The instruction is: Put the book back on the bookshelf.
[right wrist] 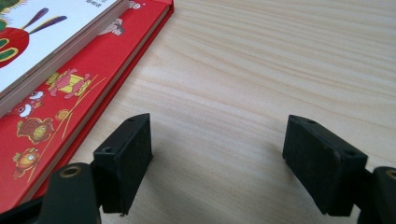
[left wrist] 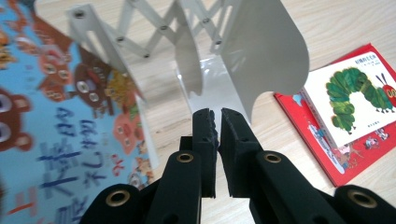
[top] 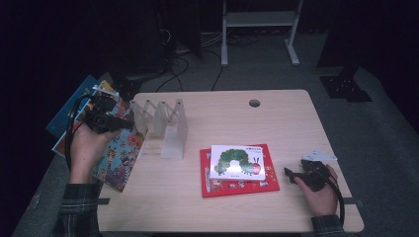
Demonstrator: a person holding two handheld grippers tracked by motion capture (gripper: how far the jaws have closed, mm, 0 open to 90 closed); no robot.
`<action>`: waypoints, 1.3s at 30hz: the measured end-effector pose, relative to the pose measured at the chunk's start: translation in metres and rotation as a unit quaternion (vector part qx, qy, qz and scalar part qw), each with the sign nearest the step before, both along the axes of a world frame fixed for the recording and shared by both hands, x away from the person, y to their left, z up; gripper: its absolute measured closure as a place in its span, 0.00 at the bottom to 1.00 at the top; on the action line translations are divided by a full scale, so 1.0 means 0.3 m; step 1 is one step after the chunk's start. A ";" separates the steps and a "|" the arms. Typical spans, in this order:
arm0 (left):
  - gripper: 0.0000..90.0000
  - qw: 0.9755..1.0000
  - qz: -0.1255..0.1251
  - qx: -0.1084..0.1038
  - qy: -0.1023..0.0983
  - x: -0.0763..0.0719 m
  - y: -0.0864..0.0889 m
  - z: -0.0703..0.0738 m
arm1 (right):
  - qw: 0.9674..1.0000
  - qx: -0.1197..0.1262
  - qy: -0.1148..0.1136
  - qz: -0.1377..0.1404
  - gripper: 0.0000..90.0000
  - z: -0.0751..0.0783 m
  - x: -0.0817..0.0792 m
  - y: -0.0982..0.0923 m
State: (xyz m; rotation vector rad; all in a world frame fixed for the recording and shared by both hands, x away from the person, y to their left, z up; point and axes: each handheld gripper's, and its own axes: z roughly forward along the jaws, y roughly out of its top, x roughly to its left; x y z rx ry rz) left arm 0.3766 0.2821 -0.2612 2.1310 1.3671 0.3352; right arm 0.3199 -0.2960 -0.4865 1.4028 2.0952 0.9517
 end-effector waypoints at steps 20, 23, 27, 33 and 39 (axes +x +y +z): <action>0.92 0.997 -0.073 0.005 0.014 -0.024 -0.165 -0.209 | 1.000 0.000 0.000 0.000 0.25 0.000 0.000 0.000; 0.90 0.996 -0.083 0.009 0.020 -0.028 -0.182 -0.259 | 1.000 0.000 0.000 0.000 0.25 0.000 0.000 0.000; 0.87 0.995 -0.093 0.013 0.024 -0.037 -0.199 -0.310 | 1.000 0.000 0.000 0.000 0.25 0.000 0.000 0.000; 0.76 0.993 -0.115 0.026 0.014 -0.059 -0.224 -0.403 | 1.000 -0.001 0.000 0.000 0.25 0.000 0.000 0.000; 0.63 0.990 -0.141 0.032 -0.006 -0.077 -0.235 -0.476 | 1.000 0.000 0.000 0.000 0.25 0.000 0.000 0.000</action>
